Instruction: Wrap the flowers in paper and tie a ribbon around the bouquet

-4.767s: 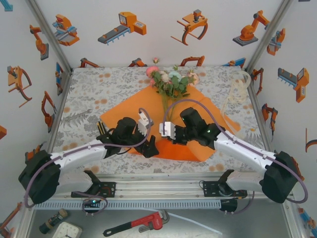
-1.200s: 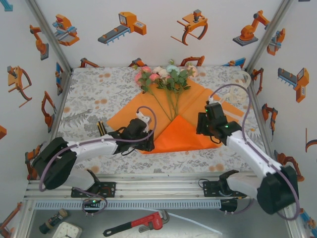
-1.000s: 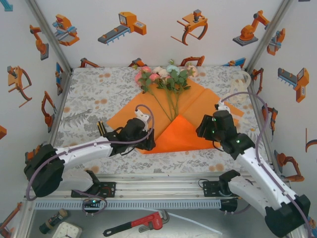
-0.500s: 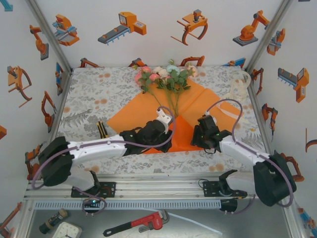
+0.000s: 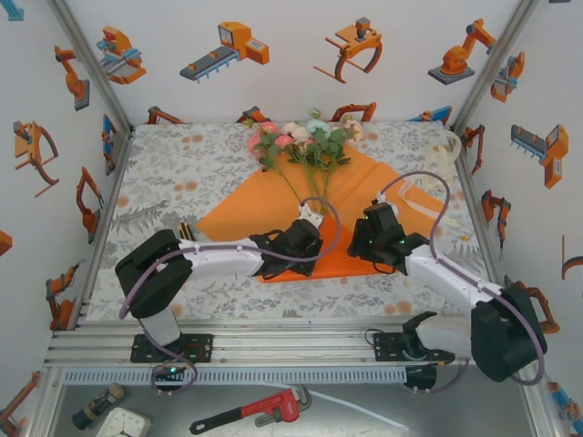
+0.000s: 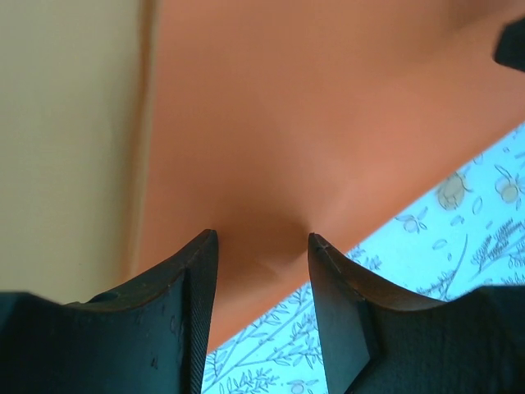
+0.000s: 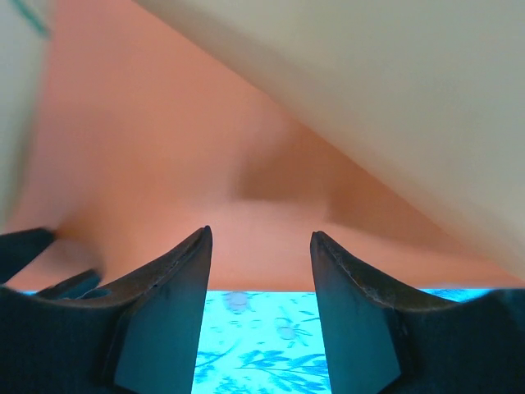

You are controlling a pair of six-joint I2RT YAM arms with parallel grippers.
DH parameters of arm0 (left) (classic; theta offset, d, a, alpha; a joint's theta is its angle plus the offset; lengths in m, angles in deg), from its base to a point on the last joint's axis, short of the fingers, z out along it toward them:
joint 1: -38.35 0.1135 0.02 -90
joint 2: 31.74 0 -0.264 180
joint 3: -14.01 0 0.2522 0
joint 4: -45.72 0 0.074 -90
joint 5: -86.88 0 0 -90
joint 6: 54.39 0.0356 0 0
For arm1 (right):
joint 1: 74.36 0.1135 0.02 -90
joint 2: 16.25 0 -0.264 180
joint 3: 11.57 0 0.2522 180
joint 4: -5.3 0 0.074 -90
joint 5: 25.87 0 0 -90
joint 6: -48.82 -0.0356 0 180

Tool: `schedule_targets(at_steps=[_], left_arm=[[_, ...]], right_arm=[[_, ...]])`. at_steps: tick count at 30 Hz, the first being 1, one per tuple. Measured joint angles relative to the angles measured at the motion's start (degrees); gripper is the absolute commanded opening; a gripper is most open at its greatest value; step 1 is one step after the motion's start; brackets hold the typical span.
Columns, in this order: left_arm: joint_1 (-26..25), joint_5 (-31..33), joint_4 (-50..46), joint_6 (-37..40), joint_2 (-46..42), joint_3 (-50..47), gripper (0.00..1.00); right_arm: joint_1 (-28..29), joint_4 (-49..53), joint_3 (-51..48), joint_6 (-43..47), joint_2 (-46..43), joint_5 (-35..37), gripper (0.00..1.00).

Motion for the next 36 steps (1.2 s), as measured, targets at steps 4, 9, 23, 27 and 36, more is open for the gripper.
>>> schedule_targets(at_steps=[4,9,23,27,36], left_arm=[[1.3,0.0,3.3,-0.9,0.0,-3.1,0.47],[1.8,-0.7,7.0,-1.6,0.0,-4.5,0.47],[3.4,-0.7,10.1,-4.4,-4.5,-9.2,0.53],[3.3,-1.3,8.9,-4.4,-10.2,-9.2,0.55],[-1.2,-2.9,3.1,-3.1,-22.0,-9.3,0.52]], right_arm=[[2.8,-4.9,-2.2,-4.3,-3.7,-2.2,0.49],[1.0,-4.9,-5.0,-7.4,0.0,0.3,0.48],[-9.6,7.0,-8.4,-7.8,-8.9,10.1,0.48],[-9.8,10.5,-7.0,-6.1,-12.1,9.3,0.49],[7.1,14.5,1.2,-6.6,-16.5,14.9,0.49]])
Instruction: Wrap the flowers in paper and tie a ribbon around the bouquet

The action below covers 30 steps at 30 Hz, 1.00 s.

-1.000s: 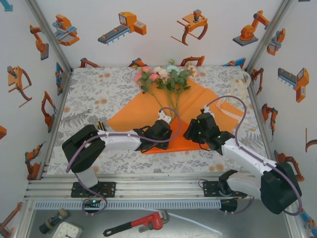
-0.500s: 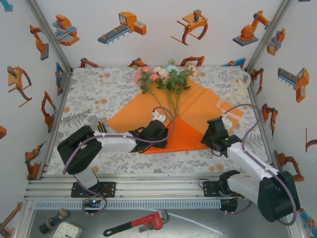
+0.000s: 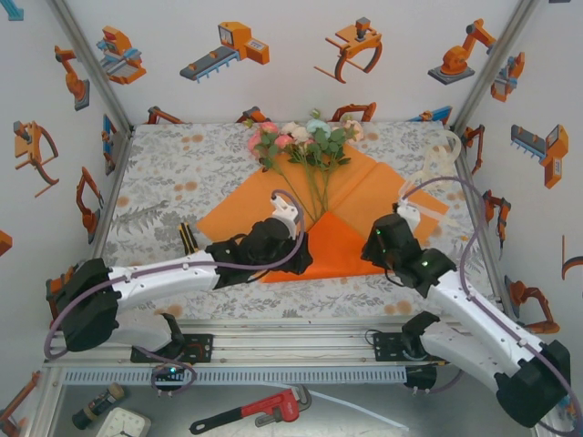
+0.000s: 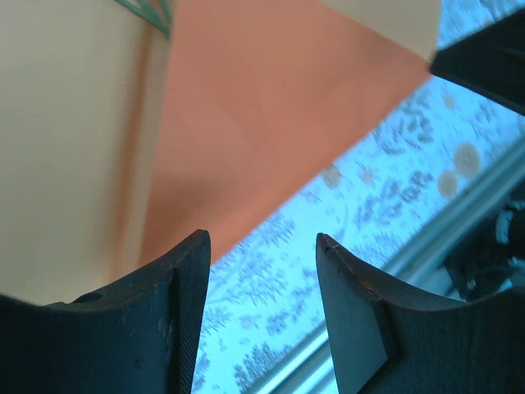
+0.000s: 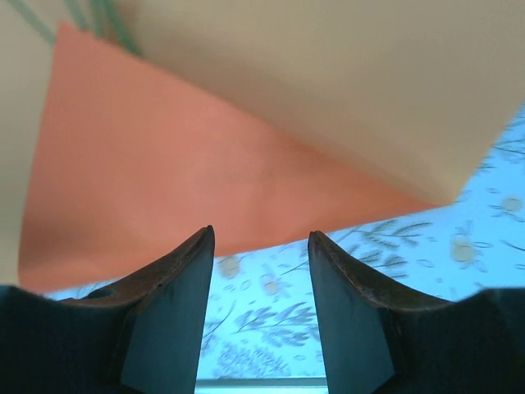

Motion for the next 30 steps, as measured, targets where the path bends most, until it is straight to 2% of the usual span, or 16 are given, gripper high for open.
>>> schedule_targets(at_steps=[2,5,10,15,23,27,30], left_arm=[[-1.1,-1.7,0.0,0.1,0.4,-0.5,0.51],[-1.3,-2.6,-0.6,-0.3,3.4,-0.8,0.48],[-0.2,1.2,-7.5,-2.8,11.3,1.3,0.47],[2.1,3.5,-8.9,-6.5,11.9,0.1,0.51],[5.3,3.4,-7.8,-11.3,7.8,-4.6,0.55],[7.0,3.9,-9.8,-14.0,3.0,-4.9,0.55],[11.9,4.6,-14.0,-17.8,-2.0,-4.9,0.55]], right_arm=[[2.9,-1.6,0.0,-0.8,2.9,-0.1,0.49],[3.8,-4.7,-0.2,-1.7,10.1,-0.1,0.5],[3.7,-6.6,-0.5,-1.8,17.7,3.3,0.51],[2.3,-7.7,-1.5,-1.4,21.0,6.1,0.51],[2.6,-6.4,0.3,1.9,20.6,6.0,0.51],[7.9,-6.7,4.4,3.6,18.4,8.0,0.51],[12.4,-9.7,7.3,5.4,19.2,9.7,0.51]])
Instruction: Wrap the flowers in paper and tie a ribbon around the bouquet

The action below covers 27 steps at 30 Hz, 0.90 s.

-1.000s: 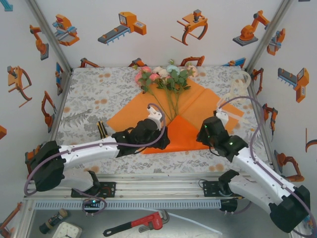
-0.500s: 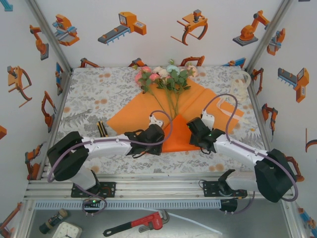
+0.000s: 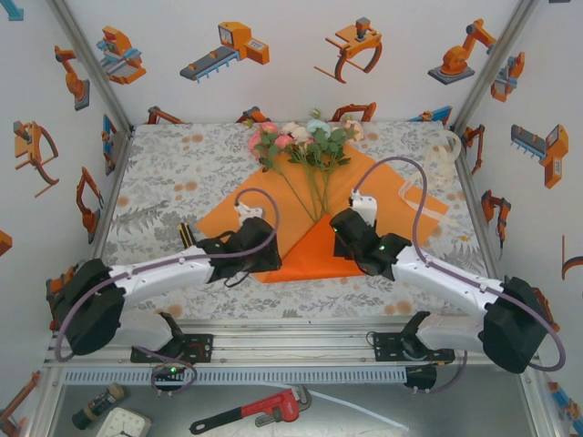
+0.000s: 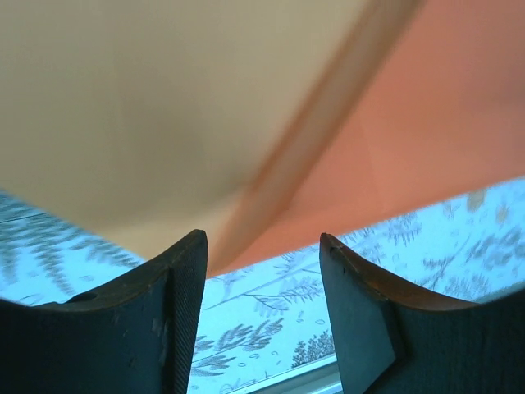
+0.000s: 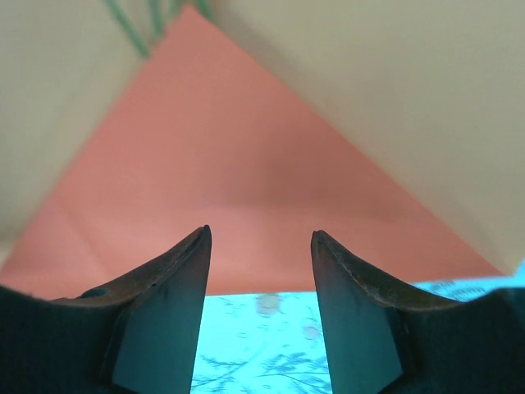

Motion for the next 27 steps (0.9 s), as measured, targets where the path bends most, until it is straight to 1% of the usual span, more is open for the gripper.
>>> schedule_targets(at_steps=[2,5,8,10,14,15,18,24,27], left_arm=[[5.3,0.1,-2.3,-2.5,-3.6,-0.6,0.55],[12.8,0.1,-5.0,-5.4,-8.9,-3.5,0.55],[18.6,-0.1,-7.9,-7.5,-12.5,-6.3,0.55],[21.0,-0.2,-9.4,-8.4,-13.4,-7.6,0.55],[22.7,-0.9,-10.8,-10.7,-13.6,-9.1,0.55],[22.8,-1.2,-10.8,-11.4,-13.6,-9.4,0.58],[23.0,-1.9,-10.5,-13.3,-12.9,-10.1,0.61],[23.3,-3.1,-5.9,-16.7,-9.5,-11.7,0.62],[23.4,-2.3,-3.7,-18.3,-6.8,-11.5,0.63]], right_arm=[[1.6,-3.0,1.1,1.8,3.0,0.8,0.51],[1.9,-6.4,1.6,4.8,9.3,2.2,0.52],[1.9,-8.4,2.0,8.3,16.0,3.4,0.53],[1.9,-9.2,2.7,10.3,19.1,4.0,0.53],[1.5,-11.0,4.0,13.1,23.0,4.3,0.53],[1.3,-11.5,4.3,13.6,23.6,4.3,0.53],[0.9,-12.2,4.9,14.2,24.6,3.9,0.53],[0.8,-12.5,4.9,14.5,24.7,3.3,0.53],[0.8,-12.6,4.9,14.6,24.7,3.1,0.53]])
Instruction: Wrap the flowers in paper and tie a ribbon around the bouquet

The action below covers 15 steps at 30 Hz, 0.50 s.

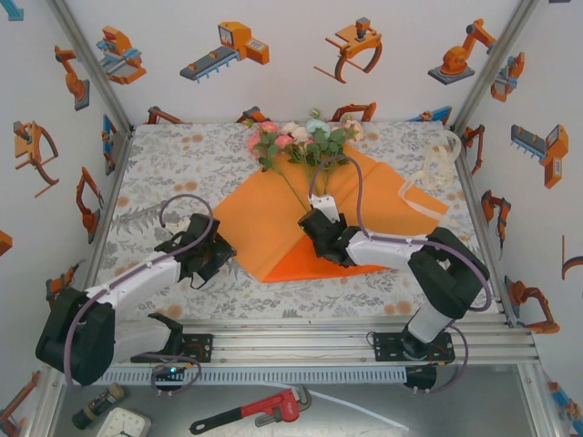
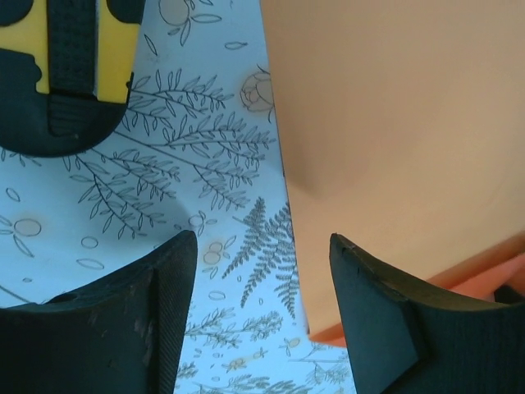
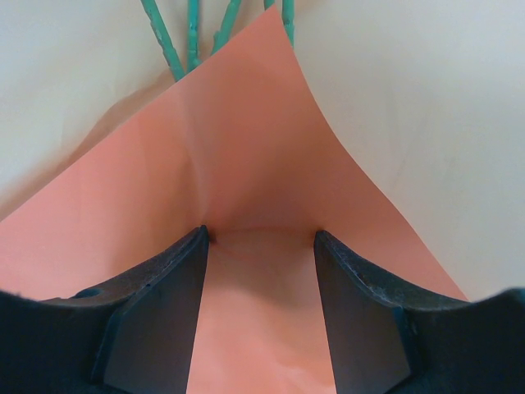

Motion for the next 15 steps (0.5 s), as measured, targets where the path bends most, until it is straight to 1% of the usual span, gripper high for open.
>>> schedule_targets(at_steps=[2,5,8,10,13,15], left_arm=[[0.4,1.4,1.3,-0.5,0.9,0.4,0.65],[2.6,3.5,2.8,-0.1,2.9,1.5,0.65],[5.8,5.1,4.7,2.4,6.4,3.6,0.65],[7.5,5.1,6.6,4.3,8.9,5.0,0.64],[9.1,4.8,10.2,6.5,12.0,6.6,0.61],[9.5,3.8,13.1,7.6,13.6,7.0,0.55]], right_arm=[[0.0,0.0,0.0,0.0,0.0,-0.2,0.53],[0.0,0.0,0.0,0.0,0.0,-0.5,0.53],[0.0,0.0,0.0,0.0,0.0,-0.5,0.53],[0.0,0.0,0.0,0.0,0.0,-0.5,0.53],[0.0,0.0,0.0,0.0,0.0,-0.5,0.53],[0.0,0.0,0.0,0.0,0.0,-0.5,0.53]])
